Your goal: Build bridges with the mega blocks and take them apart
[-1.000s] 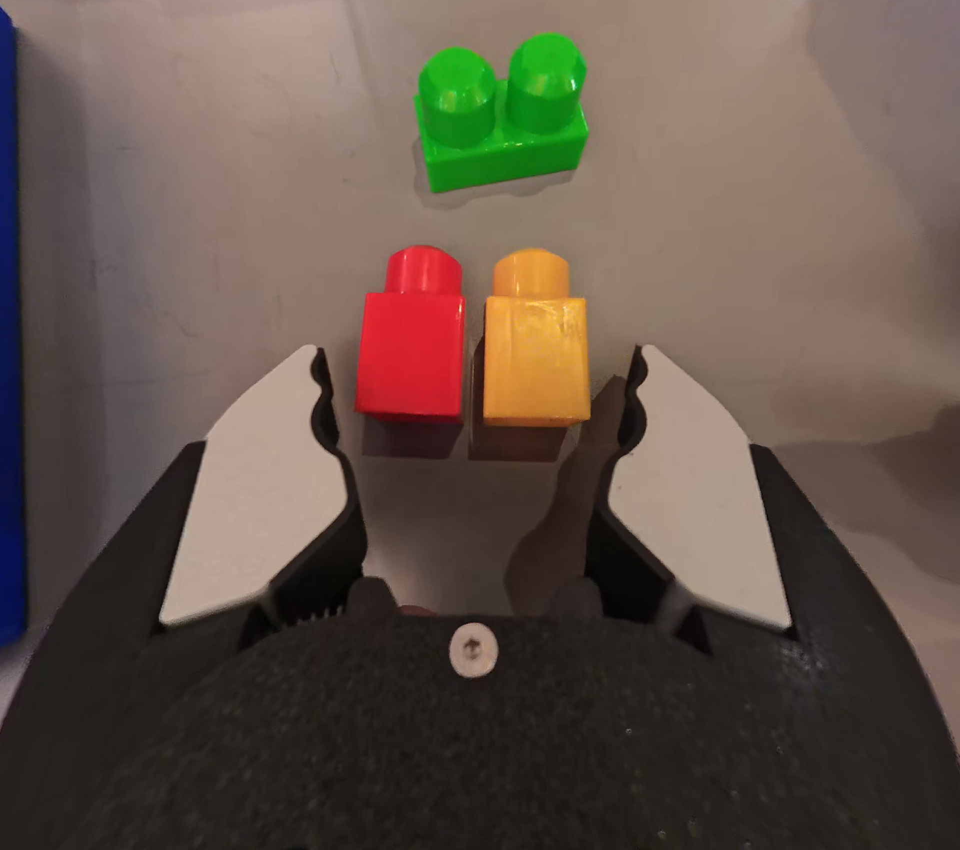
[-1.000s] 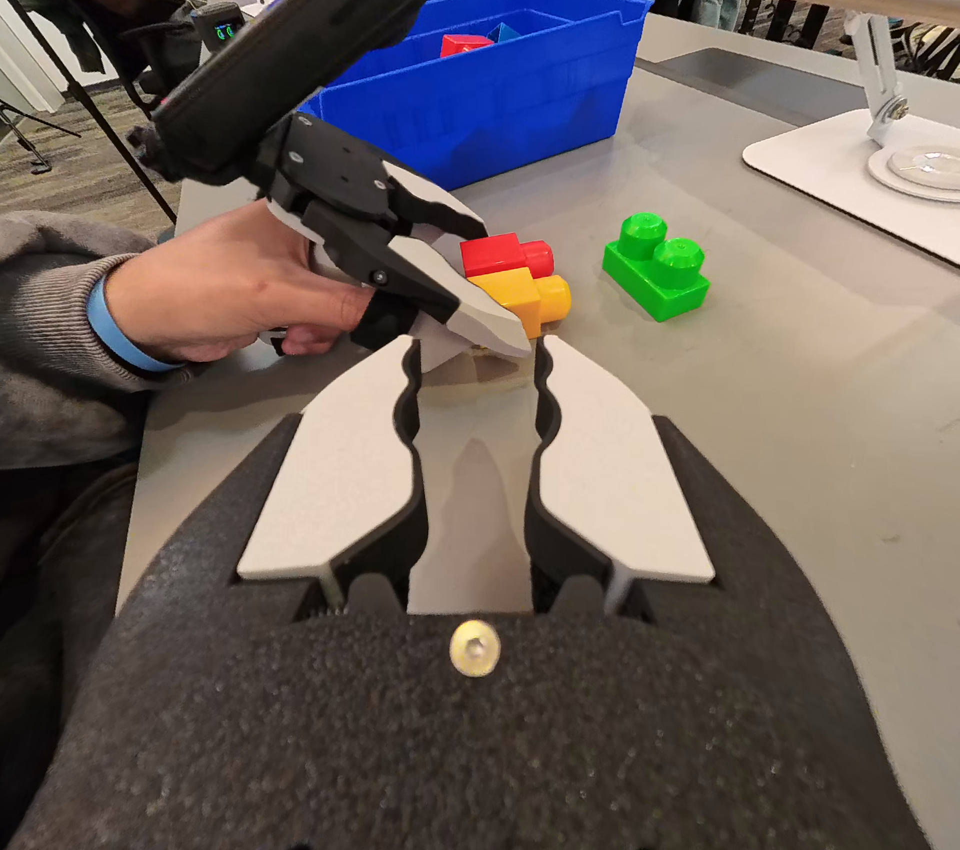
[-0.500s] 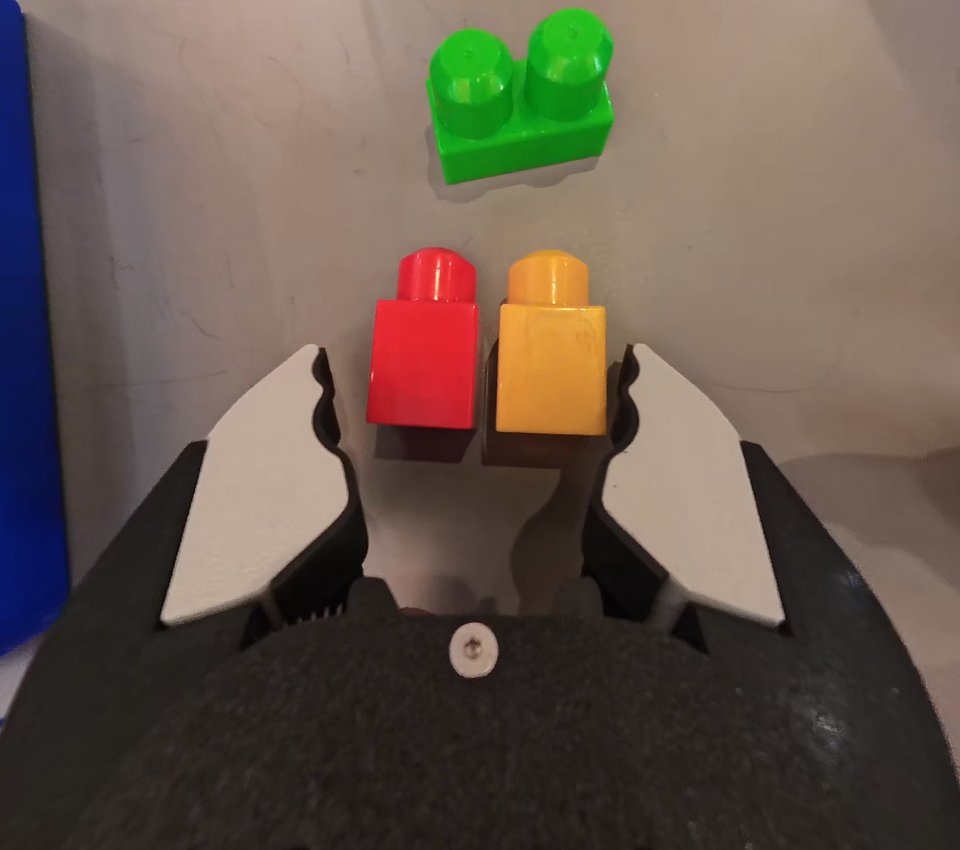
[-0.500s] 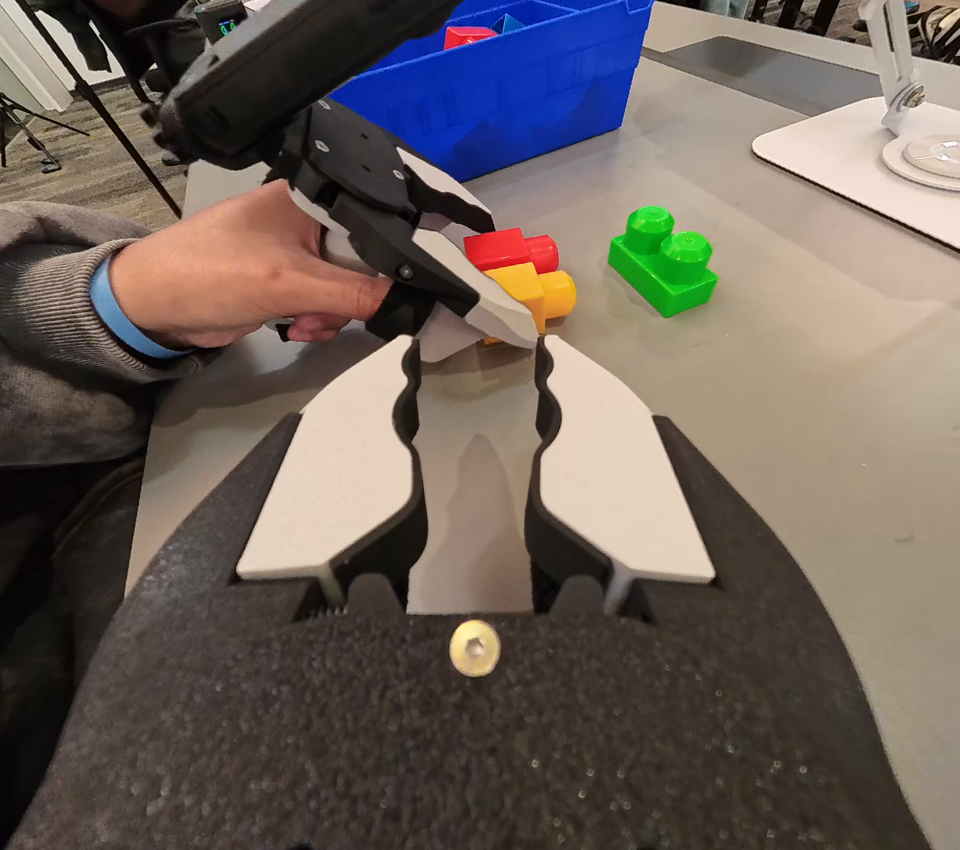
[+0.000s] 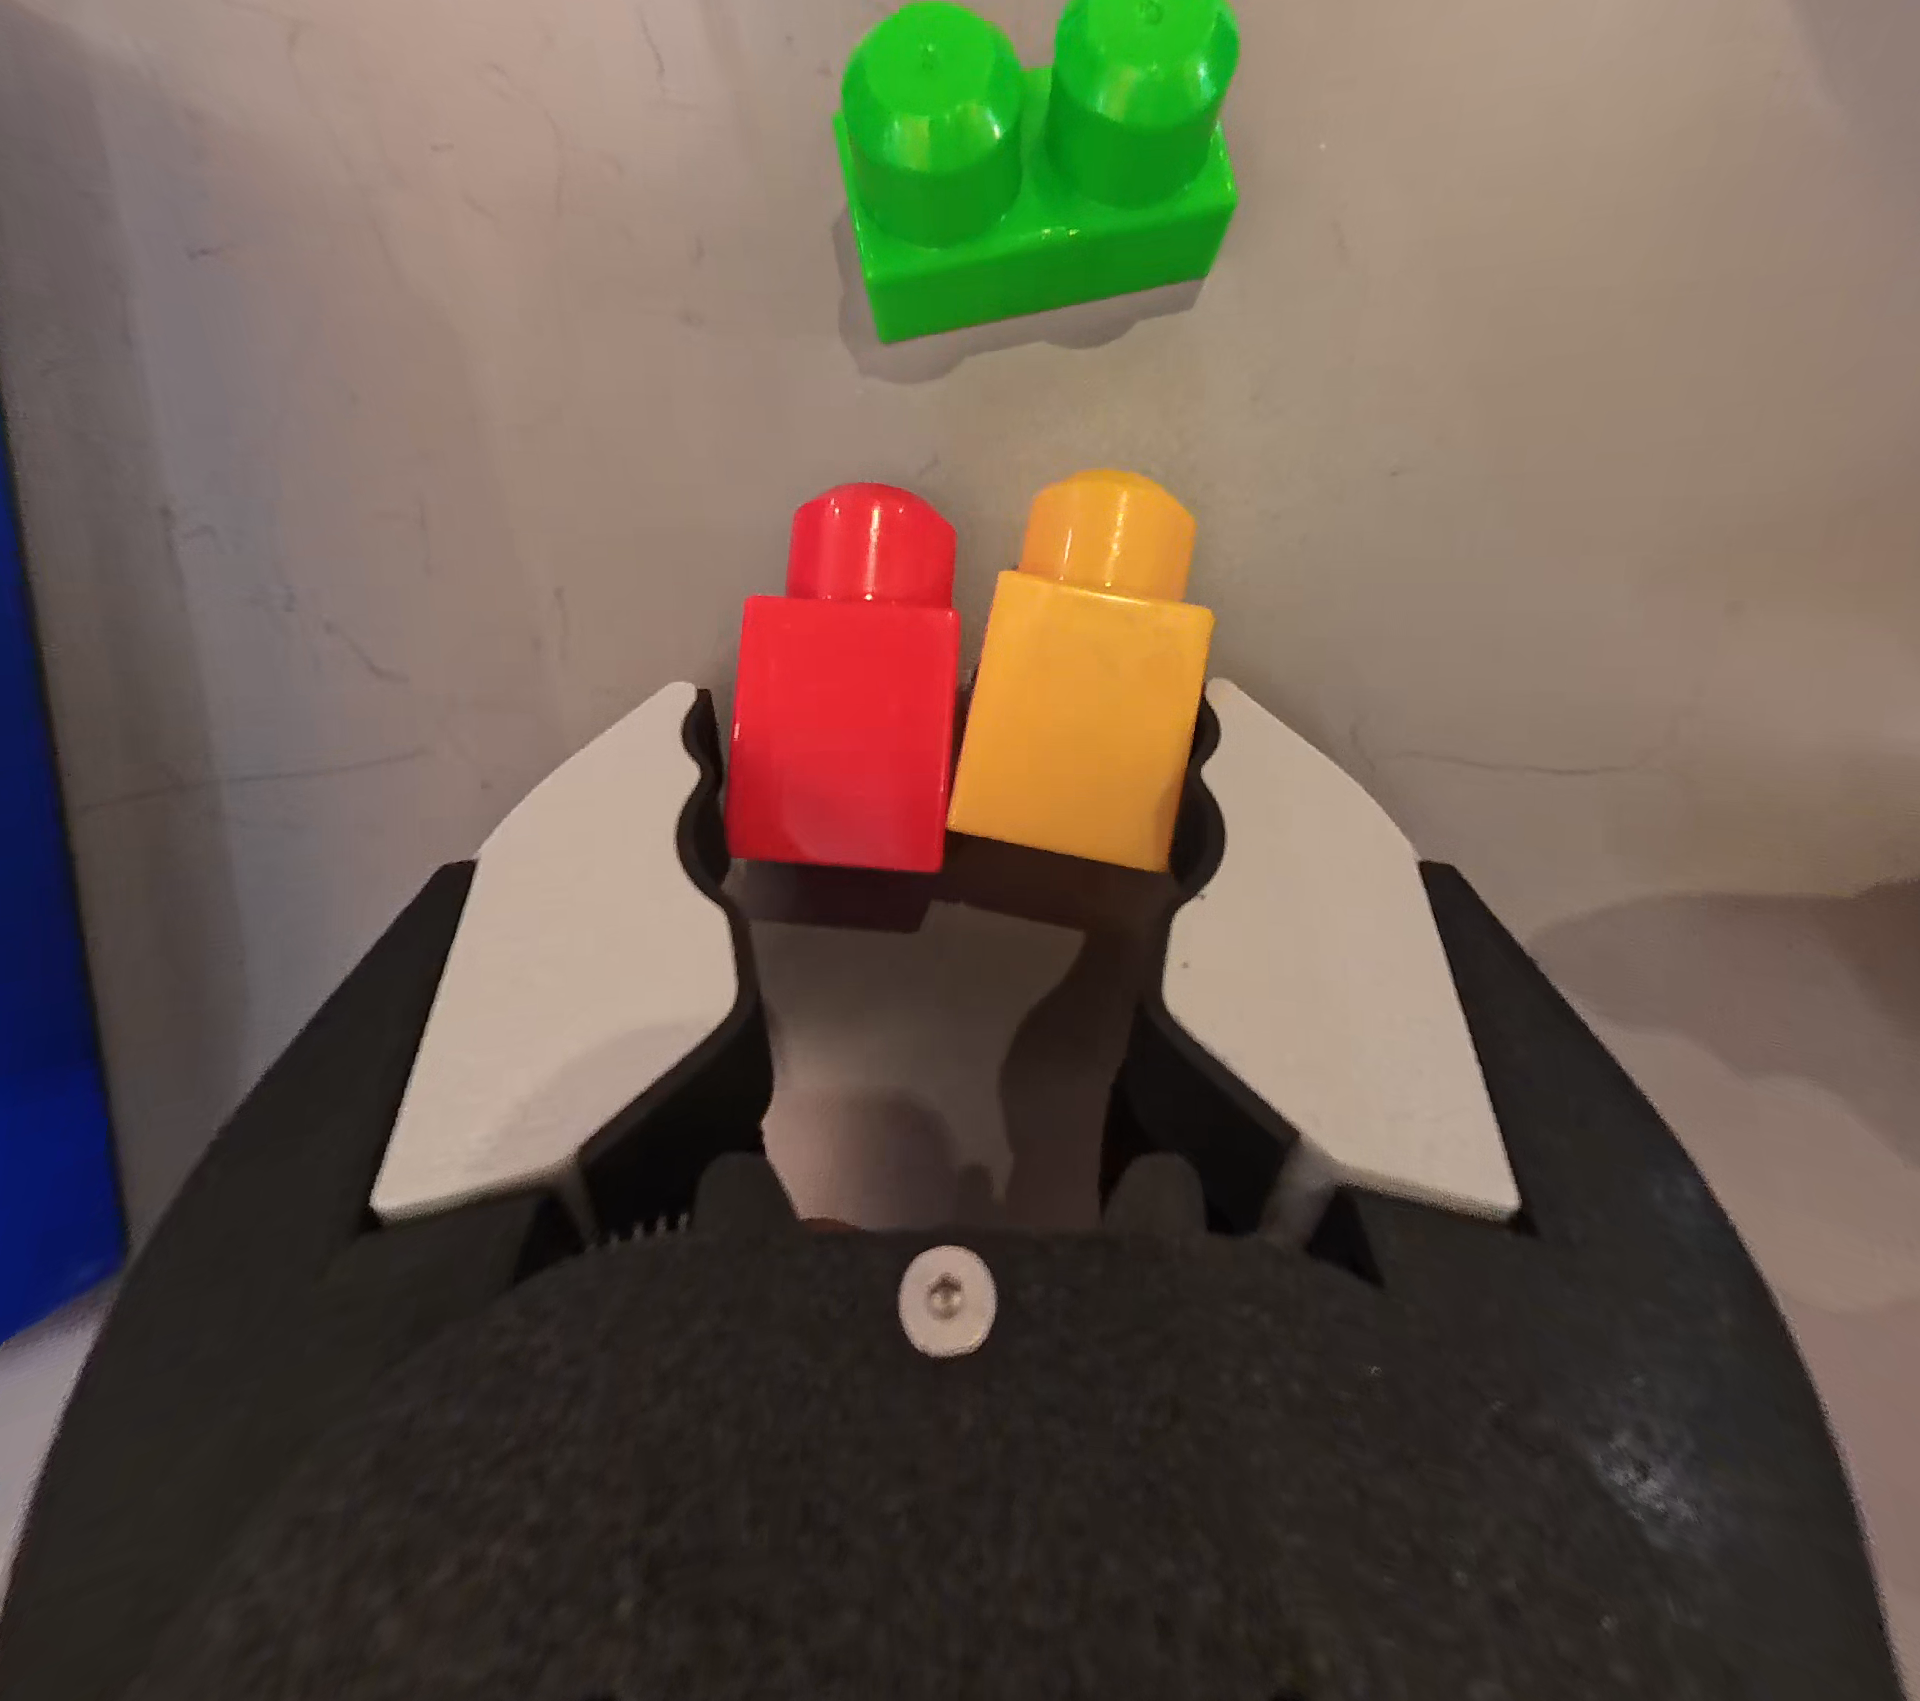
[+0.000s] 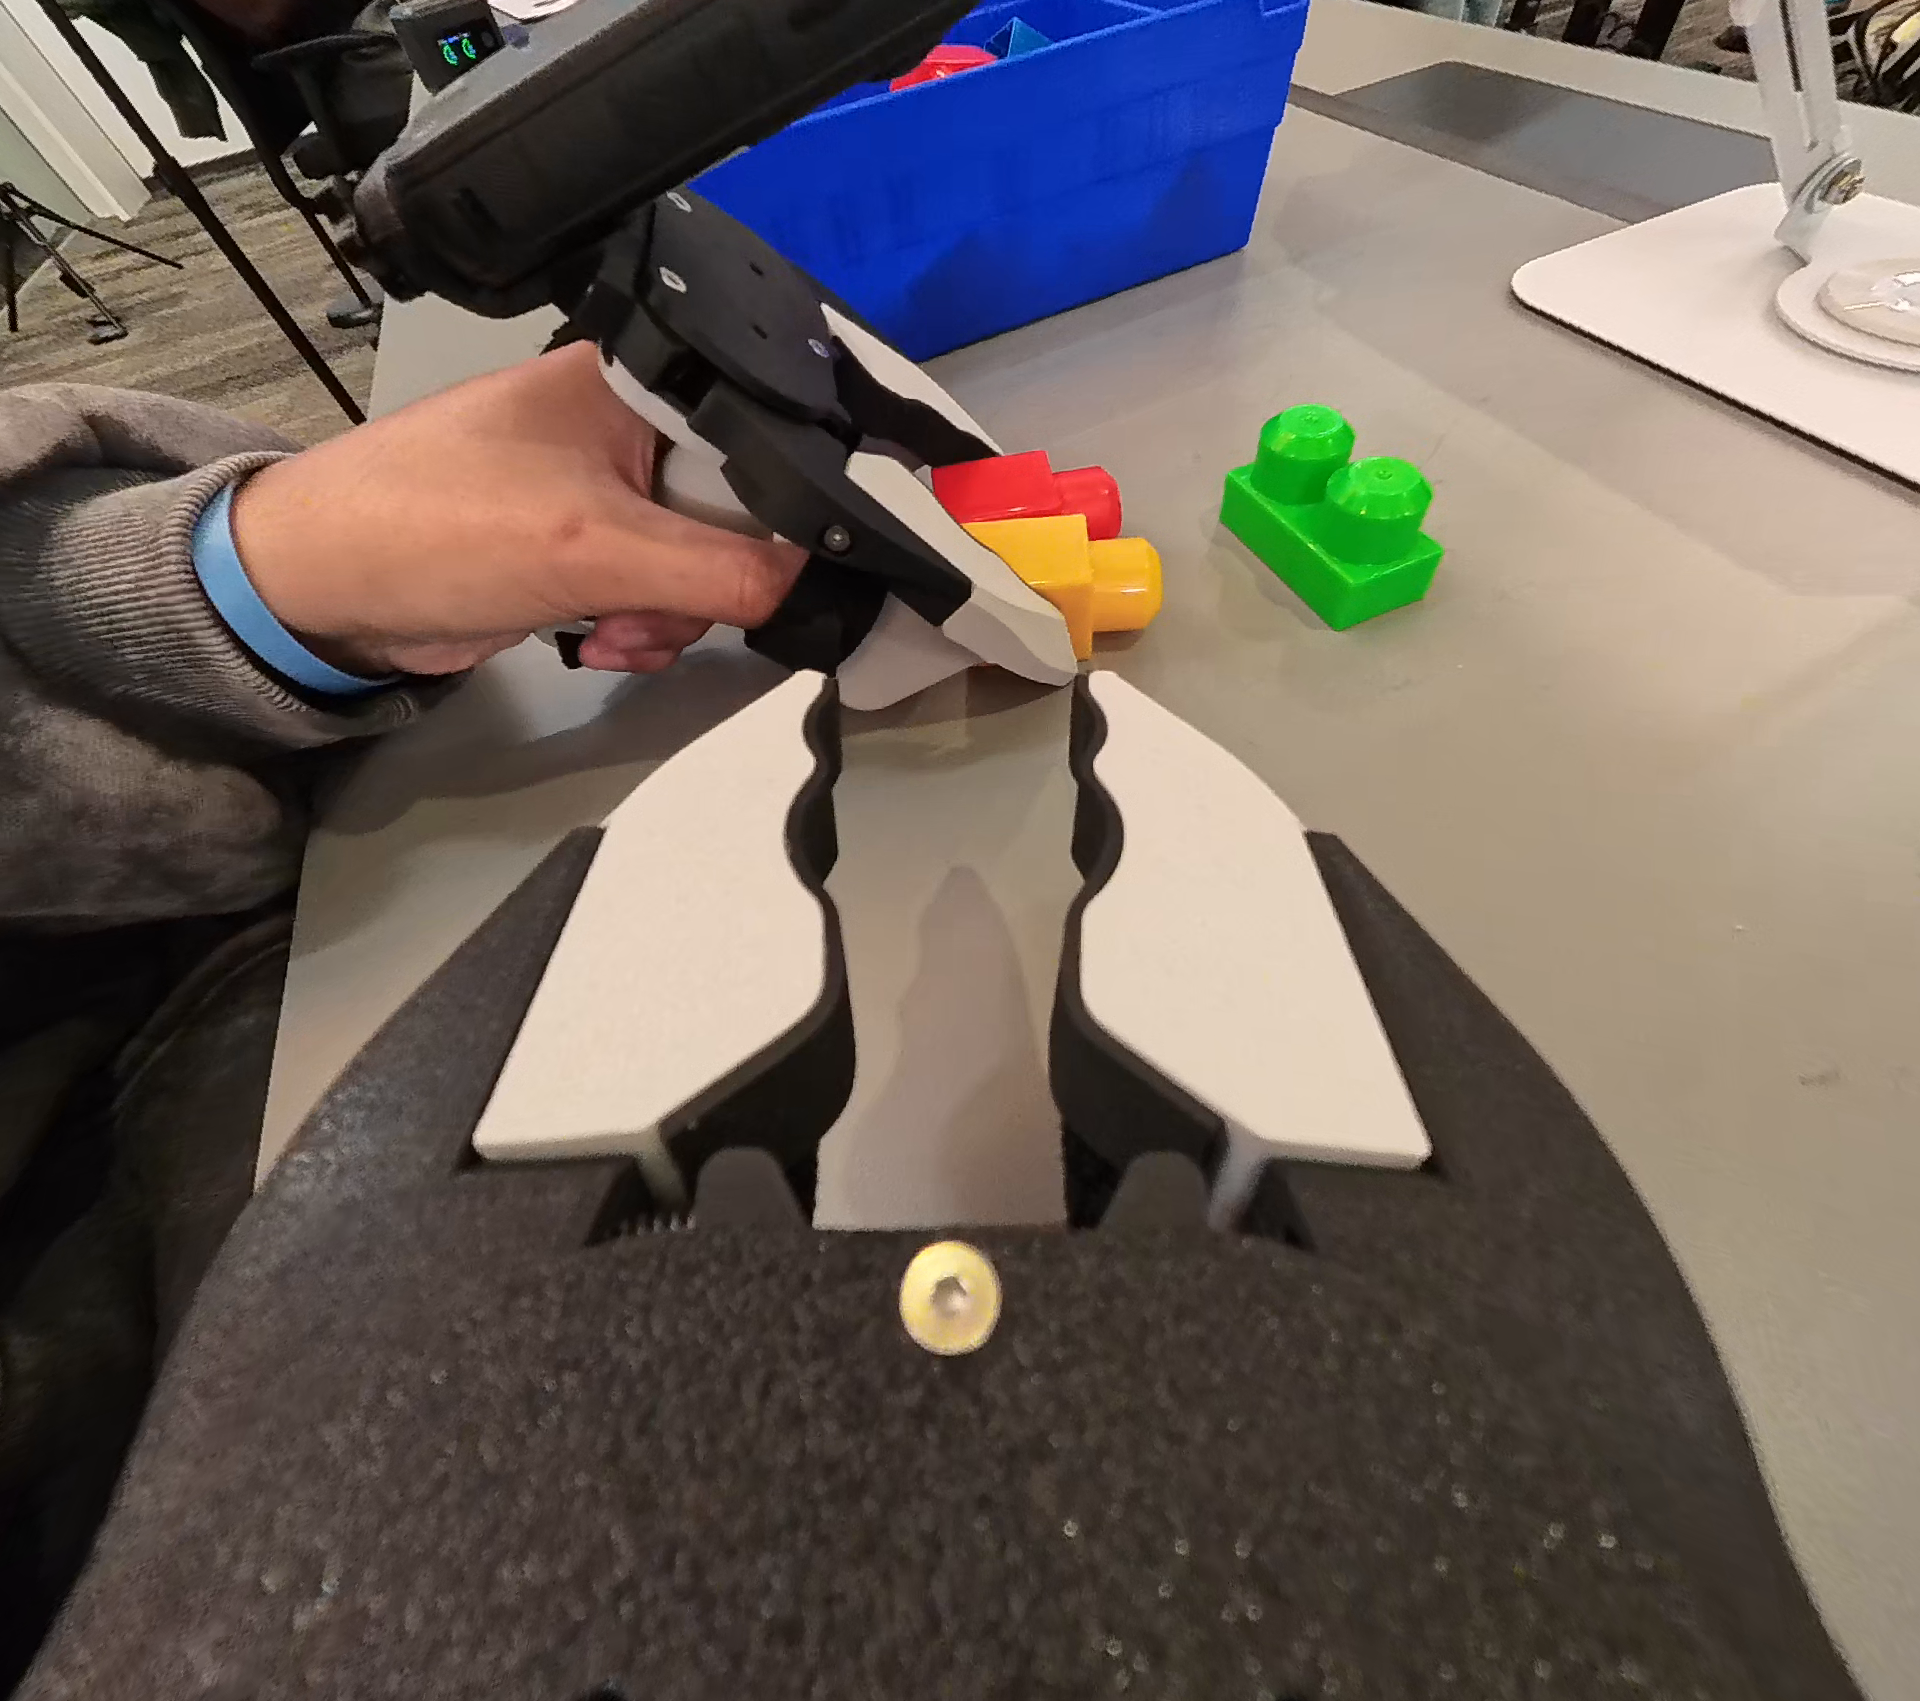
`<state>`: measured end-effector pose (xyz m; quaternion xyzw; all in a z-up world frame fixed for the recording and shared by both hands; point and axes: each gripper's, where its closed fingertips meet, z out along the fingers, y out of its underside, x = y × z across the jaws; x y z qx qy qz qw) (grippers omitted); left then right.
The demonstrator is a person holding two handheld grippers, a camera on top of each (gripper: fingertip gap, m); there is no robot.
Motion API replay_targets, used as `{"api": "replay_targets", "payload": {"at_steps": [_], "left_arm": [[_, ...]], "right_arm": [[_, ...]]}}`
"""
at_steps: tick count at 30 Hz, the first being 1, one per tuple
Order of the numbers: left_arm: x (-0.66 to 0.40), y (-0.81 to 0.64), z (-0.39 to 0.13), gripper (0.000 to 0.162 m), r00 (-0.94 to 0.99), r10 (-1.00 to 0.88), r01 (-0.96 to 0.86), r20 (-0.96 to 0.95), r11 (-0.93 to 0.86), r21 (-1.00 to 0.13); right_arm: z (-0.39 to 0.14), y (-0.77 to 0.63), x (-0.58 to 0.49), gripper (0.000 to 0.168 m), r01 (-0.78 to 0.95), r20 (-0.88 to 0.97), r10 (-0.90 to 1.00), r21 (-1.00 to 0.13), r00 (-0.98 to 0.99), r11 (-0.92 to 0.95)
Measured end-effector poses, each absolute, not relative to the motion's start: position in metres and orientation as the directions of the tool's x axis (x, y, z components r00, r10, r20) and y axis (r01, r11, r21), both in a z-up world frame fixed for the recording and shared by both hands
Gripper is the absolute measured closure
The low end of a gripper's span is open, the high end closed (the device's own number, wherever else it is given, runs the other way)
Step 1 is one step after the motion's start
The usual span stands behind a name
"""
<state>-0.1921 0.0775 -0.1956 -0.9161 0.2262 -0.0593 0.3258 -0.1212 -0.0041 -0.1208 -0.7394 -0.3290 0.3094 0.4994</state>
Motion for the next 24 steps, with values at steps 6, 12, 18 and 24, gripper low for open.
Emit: {"api": "replay_targets", "payload": {"at_steps": [6,12,18,24], "left_arm": [[-0.1947,0.0729,-0.1962,0.072,0.897,-0.44,-0.37,-0.039,-0.699,-0.612],[-0.1942,0.069,-0.1949,0.069,0.897,-0.442,-0.367,-0.033,-0.699,-0.613],[-0.1917,0.0723,-0.1896,0.072,0.899,-0.437,-0.349,-0.01,-0.704,-0.618],[-0.1878,0.0765,-0.1891,0.082,0.894,-0.447,-0.361,-0.008,-0.711,-0.604]], "right_arm": [[-0.1225,-0.0042,-0.1215,0.126,0.182,-0.132,0.796,-0.939,0.591,-0.291],[-0.1233,-0.0042,-0.1216,0.126,0.185,-0.133,0.796,-0.938,0.591,-0.294],[-0.1239,-0.0041,-0.1214,0.126,0.186,-0.134,0.795,-0.937,0.591,-0.296],[-0.125,-0.0046,-0.1222,0.126,0.19,-0.135,0.797,-0.935,0.588,-0.299]]}}
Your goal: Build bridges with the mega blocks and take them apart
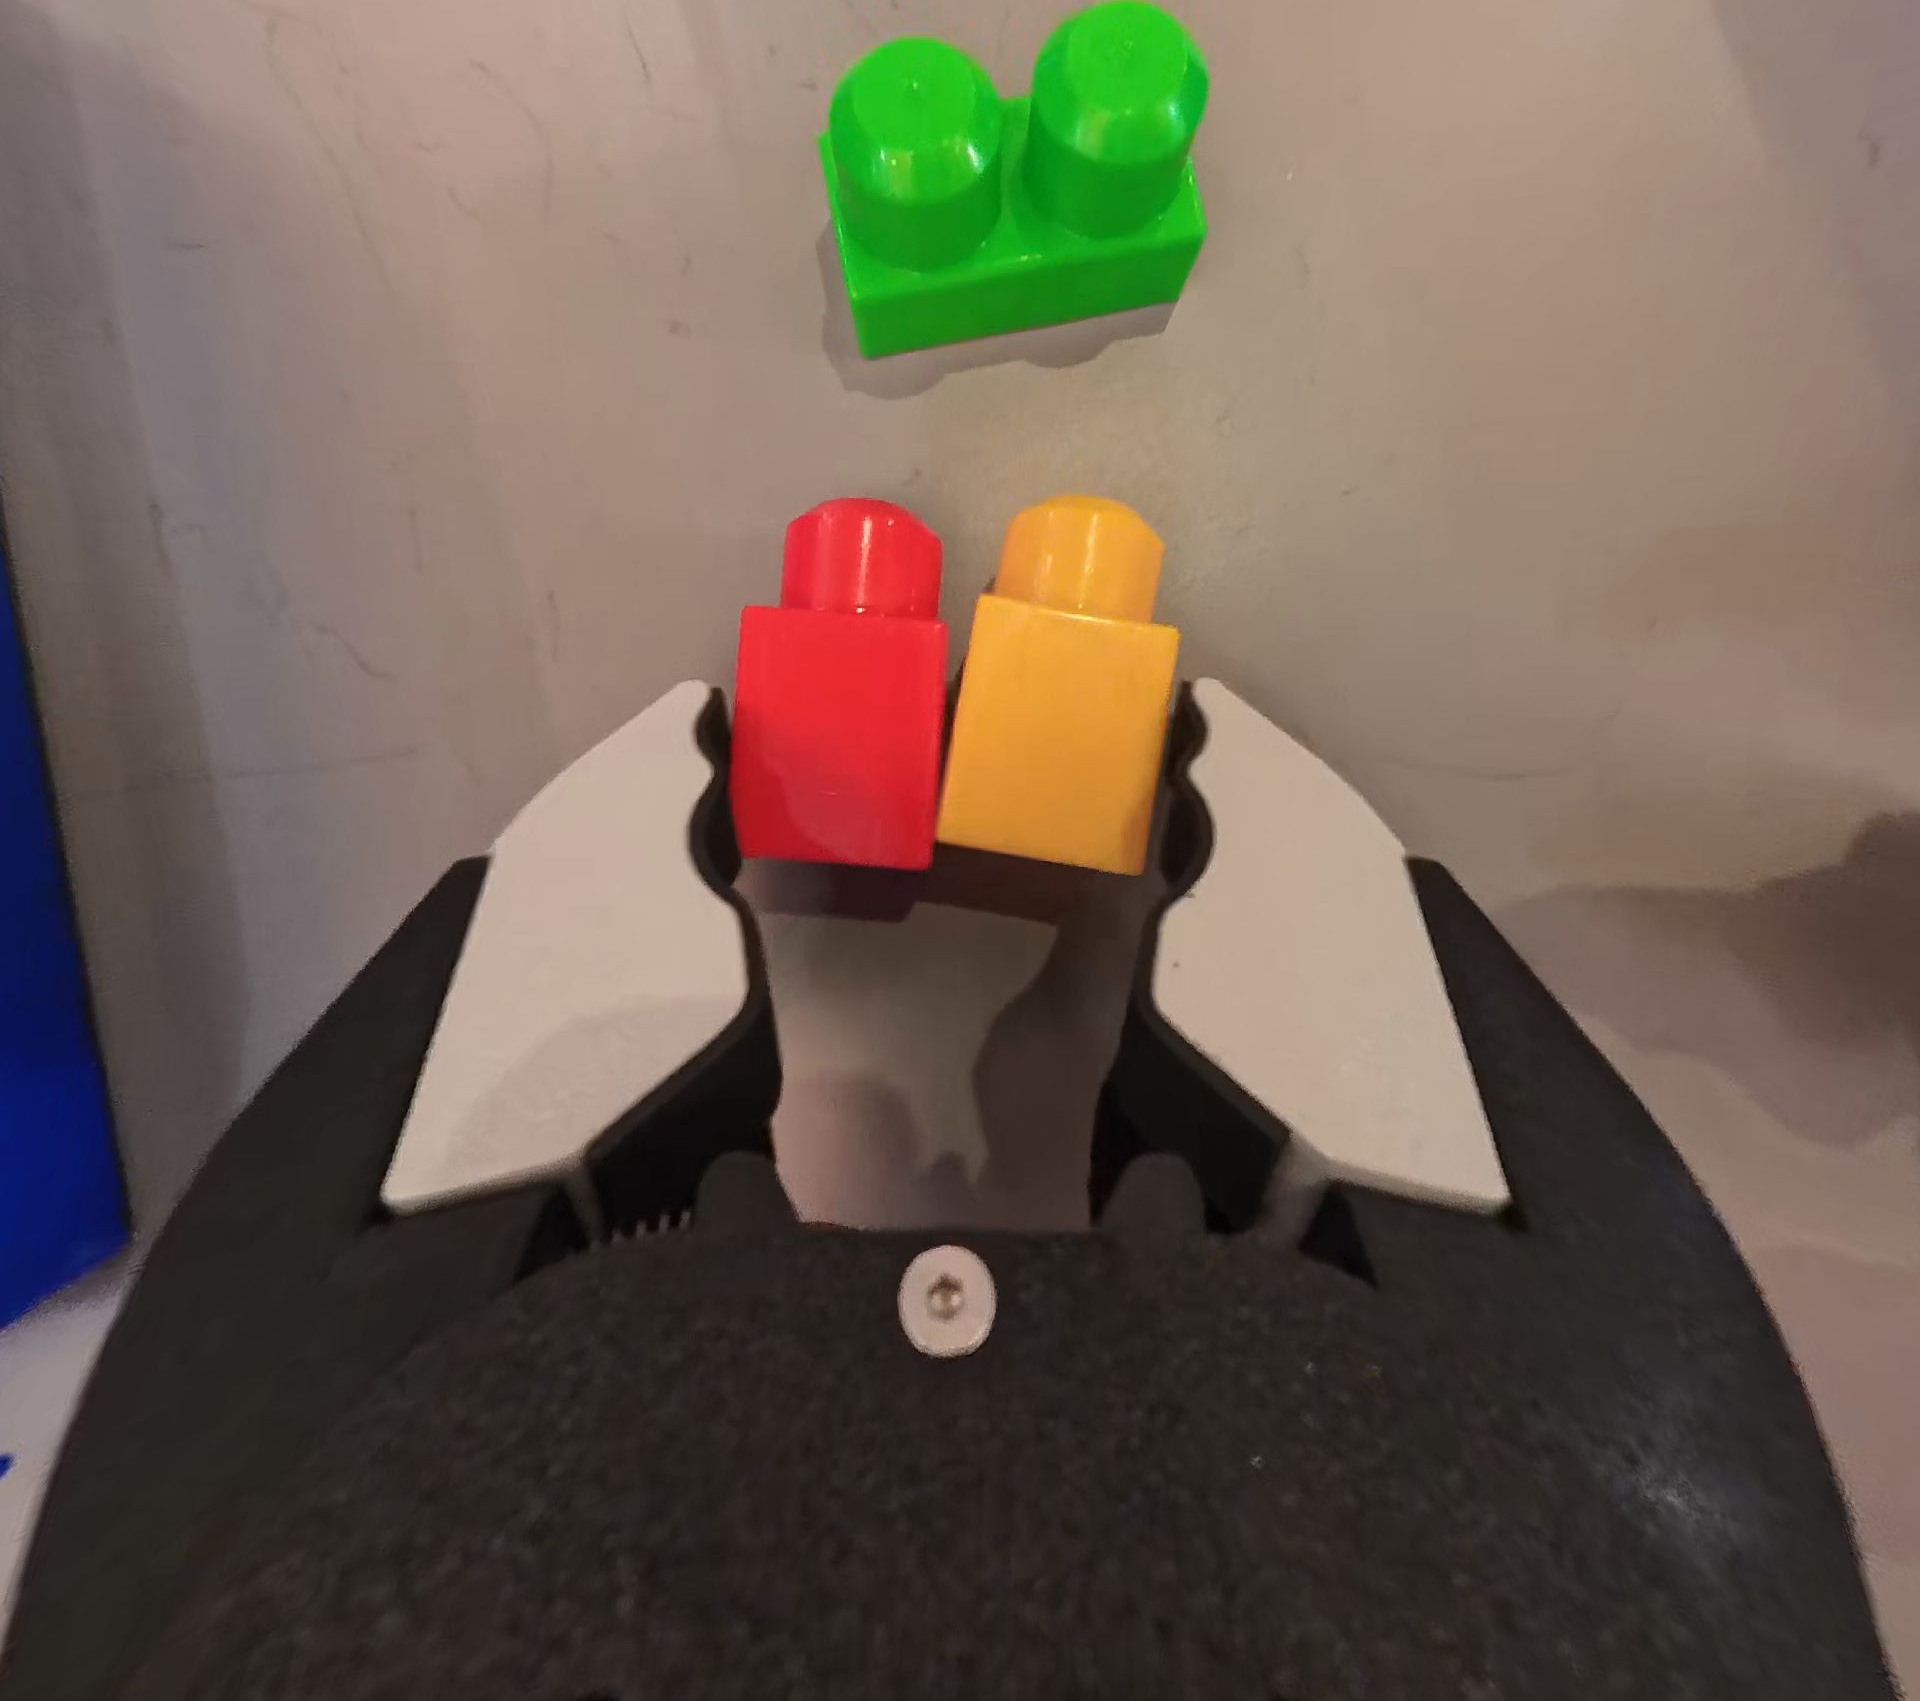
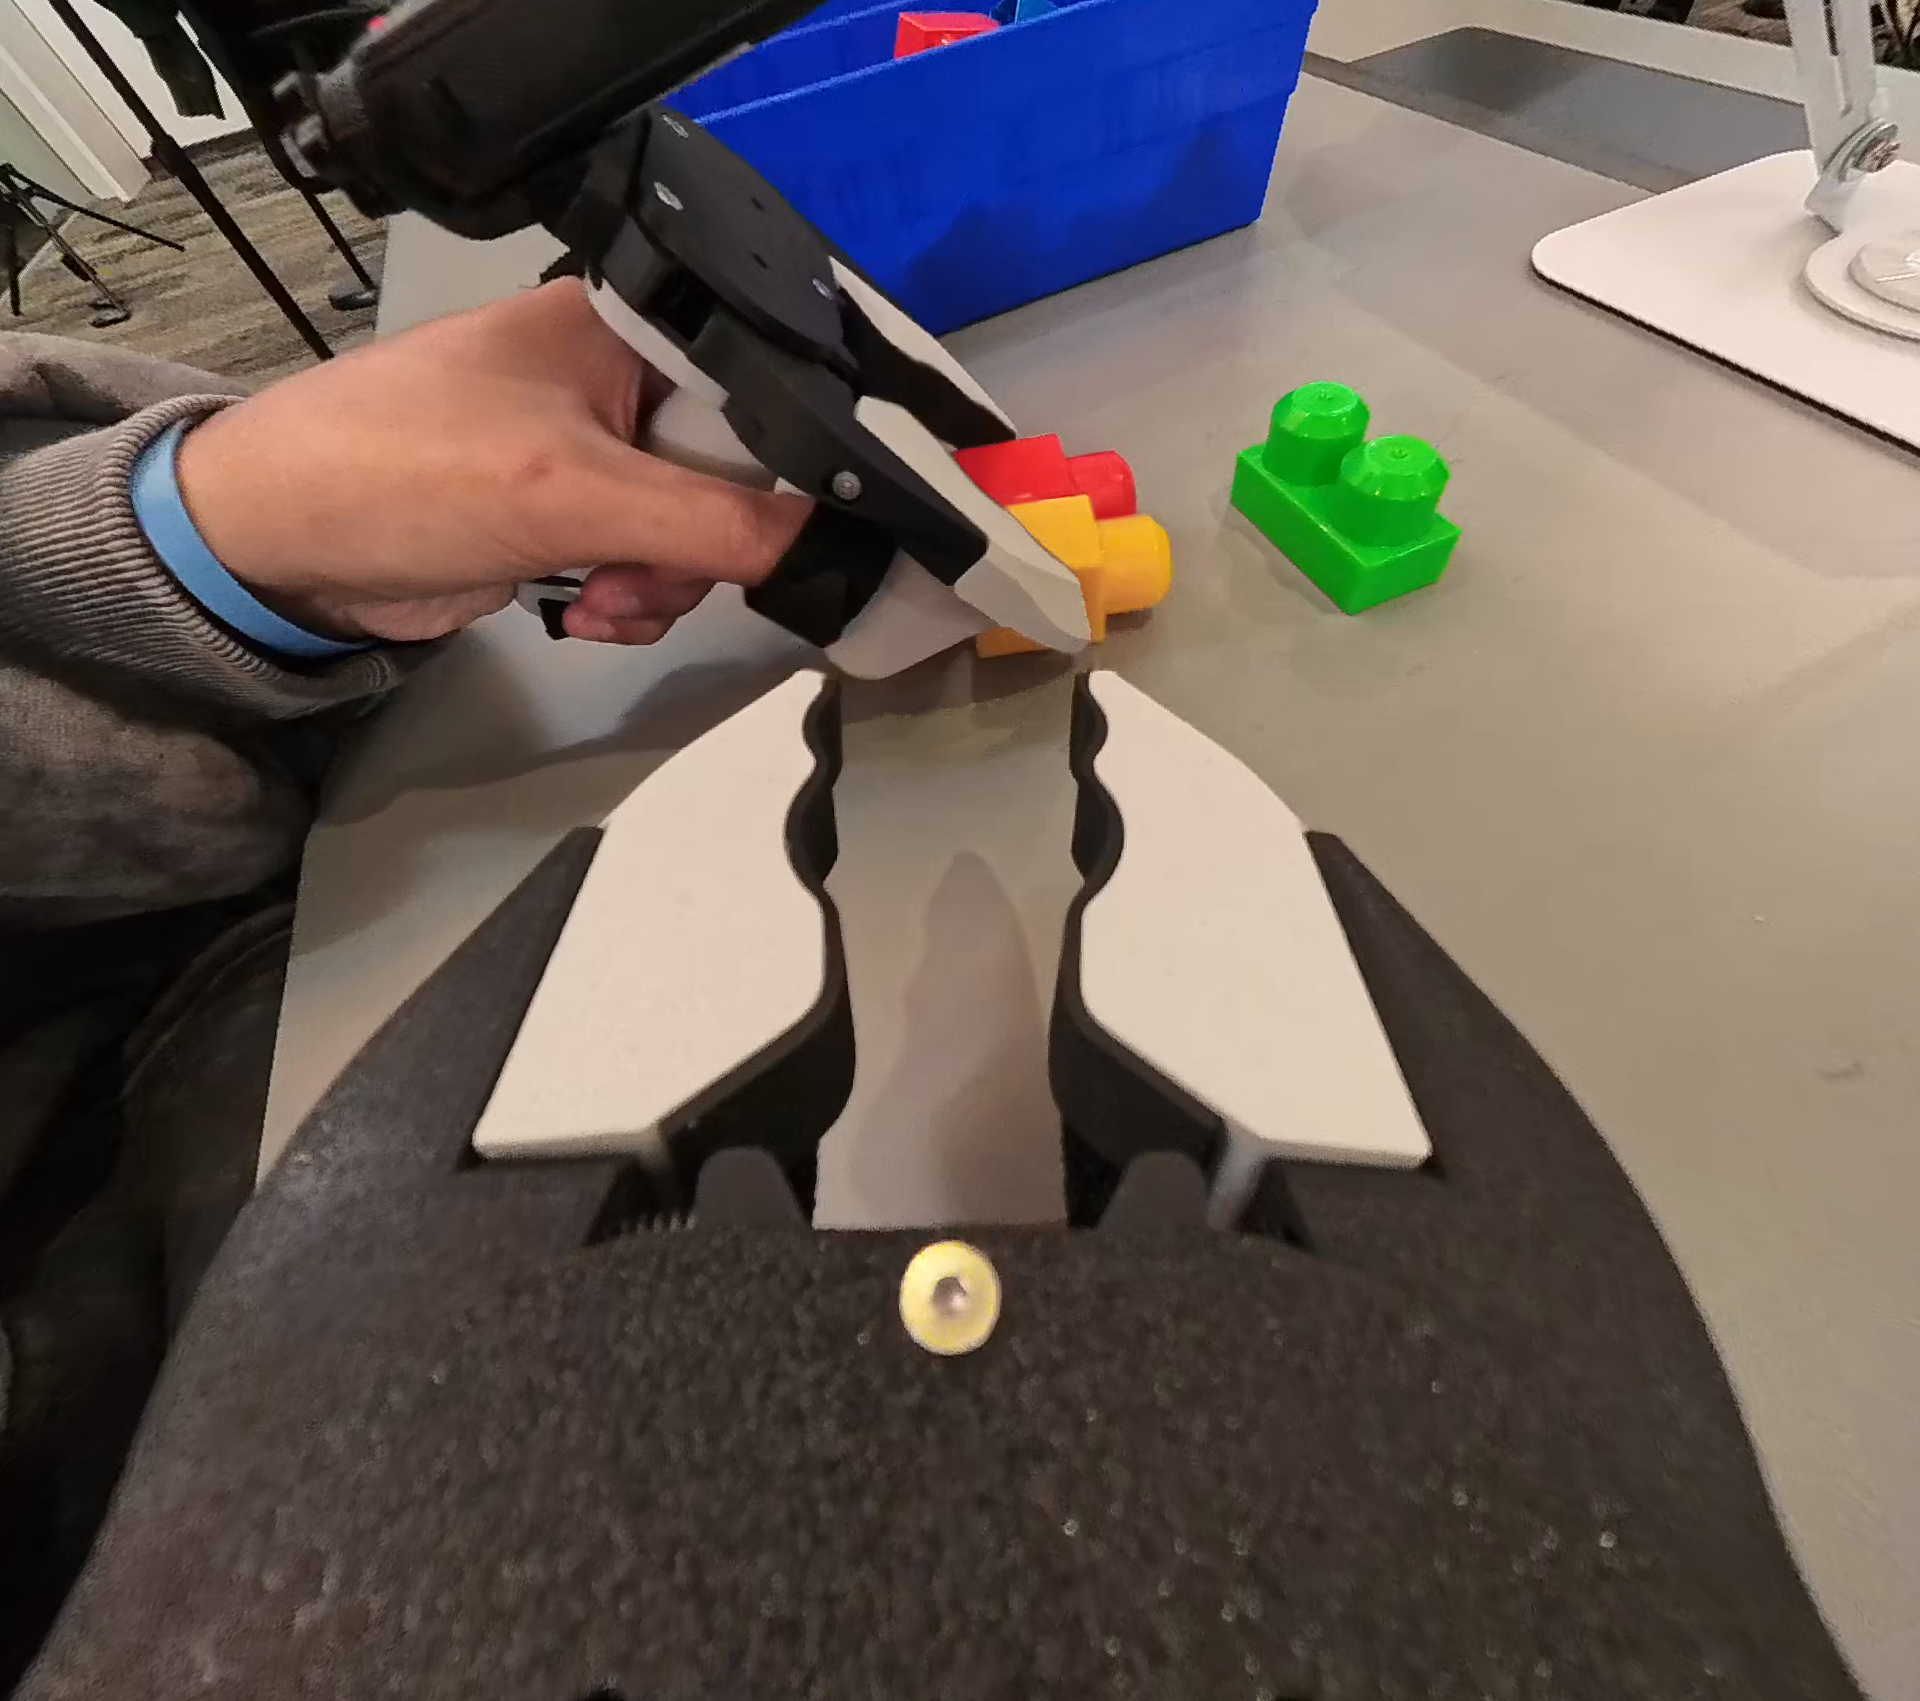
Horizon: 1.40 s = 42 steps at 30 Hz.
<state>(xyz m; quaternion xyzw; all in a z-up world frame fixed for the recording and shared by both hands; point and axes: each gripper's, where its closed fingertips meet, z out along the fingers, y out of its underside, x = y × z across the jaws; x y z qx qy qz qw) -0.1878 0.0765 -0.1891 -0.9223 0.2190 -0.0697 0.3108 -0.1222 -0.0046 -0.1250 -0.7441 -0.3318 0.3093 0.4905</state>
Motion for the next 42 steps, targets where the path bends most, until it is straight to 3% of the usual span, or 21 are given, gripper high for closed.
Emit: {"api": "replay_targets", "payload": {"at_steps": [10,18,27,33,38,42], "left_arm": [[-0.189,0.074,-0.189,0.087,0.868,-0.497,-0.411,-0.016,-0.699,-0.585],[-0.193,0.073,-0.182,0.087,0.833,-0.551,-0.453,-0.06,-0.616,-0.645],[-0.206,0.051,-0.137,0.088,0.756,-0.638,-0.438,-0.143,-0.331,-0.836],[-0.224,0.034,-0.131,0.088,0.685,-0.688,-0.481,-0.242,-0.177,-0.859],[-0.235,0.037,-0.127,0.087,0.688,-0.7,-0.426,-0.192,-0.176,-0.888],[-0.244,0.037,-0.124,0.087,0.688,-0.686,-0.437,-0.237,-0.13,-0.89]], "right_arm": [[-0.125,-0.005,-0.123,0.126,0.192,-0.136,0.799,-0.934,0.585,-0.3],[-0.125,-0.005,-0.122,0.126,0.186,-0.141,0.796,-0.935,0.588,-0.303],[-0.124,-0.004,-0.121,0.126,0.18,-0.139,0.791,-0.937,0.596,-0.3],[-0.122,-0.001,-0.121,0.125,0.195,-0.119,0.789,-0.937,0.603,-0.29],[-0.089,0.03,-0.113,0.122,0.372,0.069,0.773,-0.901,0.63,-0.223],[-0.098,0.076,-0.113,0.121,0.704,0.253,0.81,-0.663,0.529,-0.253]]}}
